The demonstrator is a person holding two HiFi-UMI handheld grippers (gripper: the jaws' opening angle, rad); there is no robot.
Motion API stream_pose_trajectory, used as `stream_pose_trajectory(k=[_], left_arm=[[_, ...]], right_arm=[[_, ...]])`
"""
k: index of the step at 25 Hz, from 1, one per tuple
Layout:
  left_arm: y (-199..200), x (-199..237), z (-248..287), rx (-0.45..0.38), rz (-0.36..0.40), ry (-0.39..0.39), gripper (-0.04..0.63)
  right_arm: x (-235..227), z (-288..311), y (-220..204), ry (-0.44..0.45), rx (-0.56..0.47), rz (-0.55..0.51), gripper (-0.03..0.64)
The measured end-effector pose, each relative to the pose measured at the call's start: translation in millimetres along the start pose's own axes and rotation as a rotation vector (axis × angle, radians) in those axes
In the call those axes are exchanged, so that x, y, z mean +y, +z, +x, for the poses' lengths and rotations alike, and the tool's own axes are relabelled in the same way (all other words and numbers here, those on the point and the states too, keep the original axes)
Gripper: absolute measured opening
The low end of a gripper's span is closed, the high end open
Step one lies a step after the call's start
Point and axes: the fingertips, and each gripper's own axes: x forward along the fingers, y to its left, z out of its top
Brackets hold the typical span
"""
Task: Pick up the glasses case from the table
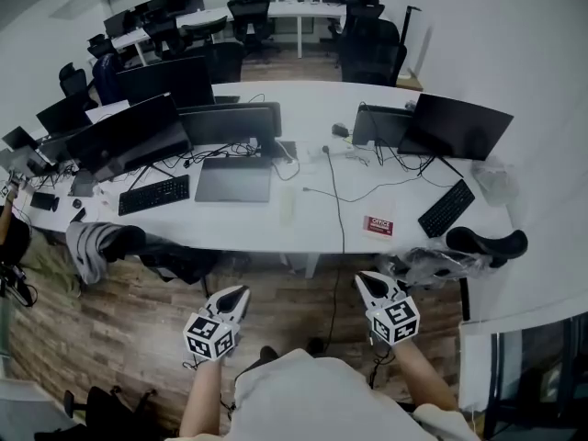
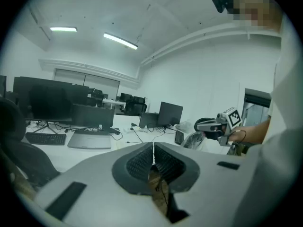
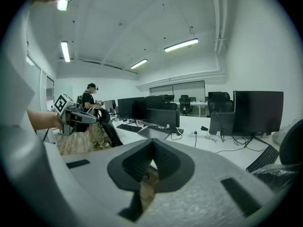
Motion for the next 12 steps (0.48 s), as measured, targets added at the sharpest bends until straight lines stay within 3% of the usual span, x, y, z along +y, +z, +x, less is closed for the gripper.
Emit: stream_pose_trajectory(k=[12], left_arm=[[-10, -24, 26, 0.012, -0.016, 0.039, 0.009]], right_arm=[[-36, -7, -17, 0.018, 0.008, 0.046, 0.000]])
